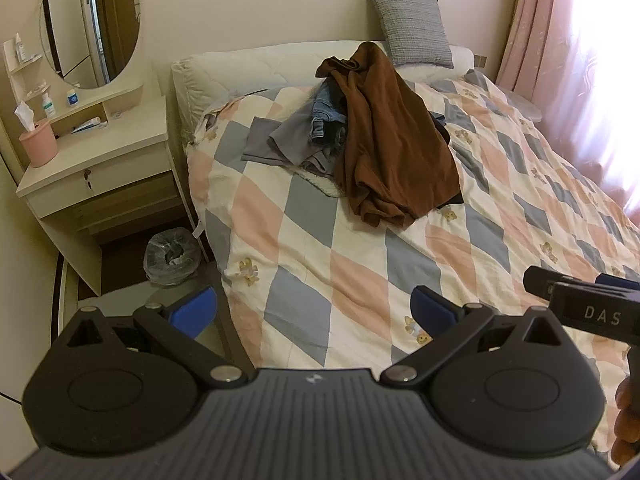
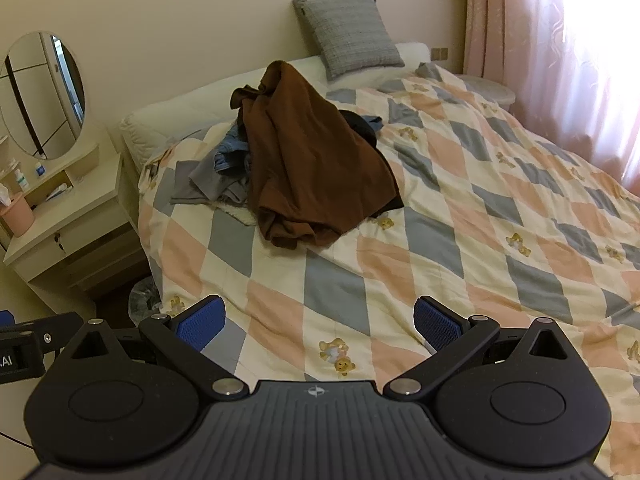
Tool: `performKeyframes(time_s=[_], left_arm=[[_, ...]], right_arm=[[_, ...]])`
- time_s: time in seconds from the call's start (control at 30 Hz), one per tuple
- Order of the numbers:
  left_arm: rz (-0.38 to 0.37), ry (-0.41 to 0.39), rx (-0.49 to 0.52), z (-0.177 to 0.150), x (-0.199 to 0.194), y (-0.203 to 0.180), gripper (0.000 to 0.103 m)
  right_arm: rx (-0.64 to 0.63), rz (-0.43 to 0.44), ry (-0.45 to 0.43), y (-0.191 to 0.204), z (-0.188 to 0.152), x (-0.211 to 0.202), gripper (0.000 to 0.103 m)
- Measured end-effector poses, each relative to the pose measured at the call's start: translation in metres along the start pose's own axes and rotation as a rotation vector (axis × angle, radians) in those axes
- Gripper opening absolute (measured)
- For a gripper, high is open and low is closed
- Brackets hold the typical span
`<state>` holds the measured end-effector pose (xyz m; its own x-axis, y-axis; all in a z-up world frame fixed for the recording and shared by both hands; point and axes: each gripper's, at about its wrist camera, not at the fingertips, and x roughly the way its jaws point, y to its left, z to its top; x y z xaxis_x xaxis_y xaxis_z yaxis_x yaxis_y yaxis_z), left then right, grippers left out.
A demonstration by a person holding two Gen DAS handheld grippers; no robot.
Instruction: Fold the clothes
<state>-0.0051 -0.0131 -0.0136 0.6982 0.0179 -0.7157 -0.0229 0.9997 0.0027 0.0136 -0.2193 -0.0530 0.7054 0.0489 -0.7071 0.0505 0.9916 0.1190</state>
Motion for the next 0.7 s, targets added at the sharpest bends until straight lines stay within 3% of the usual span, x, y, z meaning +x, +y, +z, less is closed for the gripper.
performKeyframes(time_s=[0.43, 0.7], left_arm=[[0.025, -0.019, -0.005, 0.004, -0.002, 0.009, 0.102], [-0.001, -0.015, -0.009, 0.014, 0.01, 0.013, 0.102]], right_arm=[[0.0, 0.017, -0.006, 0.001, 0.002, -0.001, 0.103], [0.005, 0.012, -0.004, 0.002, 0.008, 0.005, 0.103]])
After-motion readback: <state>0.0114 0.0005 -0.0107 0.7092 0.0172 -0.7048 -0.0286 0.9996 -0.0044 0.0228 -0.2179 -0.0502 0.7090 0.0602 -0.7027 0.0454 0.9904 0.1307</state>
